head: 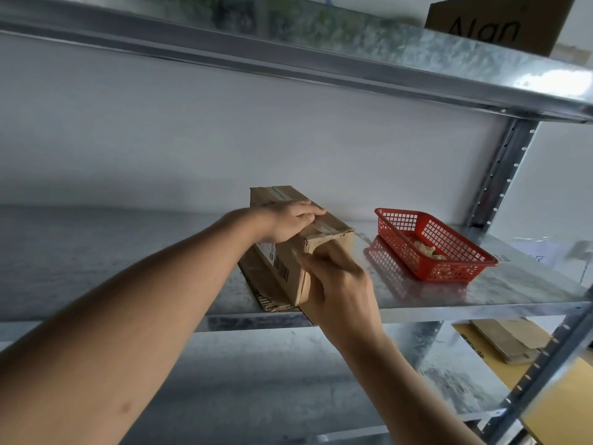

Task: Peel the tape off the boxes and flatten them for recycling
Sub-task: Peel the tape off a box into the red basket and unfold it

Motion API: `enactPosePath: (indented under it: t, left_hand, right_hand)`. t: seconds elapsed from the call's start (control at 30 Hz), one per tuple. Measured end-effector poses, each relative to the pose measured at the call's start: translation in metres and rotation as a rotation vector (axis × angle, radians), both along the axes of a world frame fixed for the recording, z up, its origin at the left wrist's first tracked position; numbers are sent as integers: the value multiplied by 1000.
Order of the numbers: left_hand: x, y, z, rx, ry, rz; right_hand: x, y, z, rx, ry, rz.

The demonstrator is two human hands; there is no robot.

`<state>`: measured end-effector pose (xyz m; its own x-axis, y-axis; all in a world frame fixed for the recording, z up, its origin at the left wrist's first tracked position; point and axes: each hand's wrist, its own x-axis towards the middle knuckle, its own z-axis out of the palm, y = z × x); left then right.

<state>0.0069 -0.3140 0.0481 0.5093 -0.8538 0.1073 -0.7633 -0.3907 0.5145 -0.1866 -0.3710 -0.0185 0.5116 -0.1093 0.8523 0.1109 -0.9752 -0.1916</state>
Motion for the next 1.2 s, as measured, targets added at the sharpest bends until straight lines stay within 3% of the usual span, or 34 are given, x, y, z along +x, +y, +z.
enactPosePath:
  t: [0.13,0.33,0.4,0.57,0.73,0.97,1.2]
  left_hand:
    - [-2,-1,0,-19,9,5]
    - [-5,0,-1,-48,-2,17]
    - [-6,-2,-3,-69,-4,29]
    - [-12,-9,-5,-73,0,58]
    - [-22,-18,-7,-78,-27,63]
    - [-46,-47,7,19,-100,19]
    - [-62,-74,22,90,-76,71]
  right_hand:
    - [-4,3,-8,43,-5,155]
    - [-2,-5,2,769,30,177]
    - [-4,-8,5,911,20,215]
    - [-10,-17,9,914,-75,29]
    - [-13,-28,13,834,-174,46]
    - [-21,-75,28,931,-123,72]
    - [-43,-140,42,782,22,11]
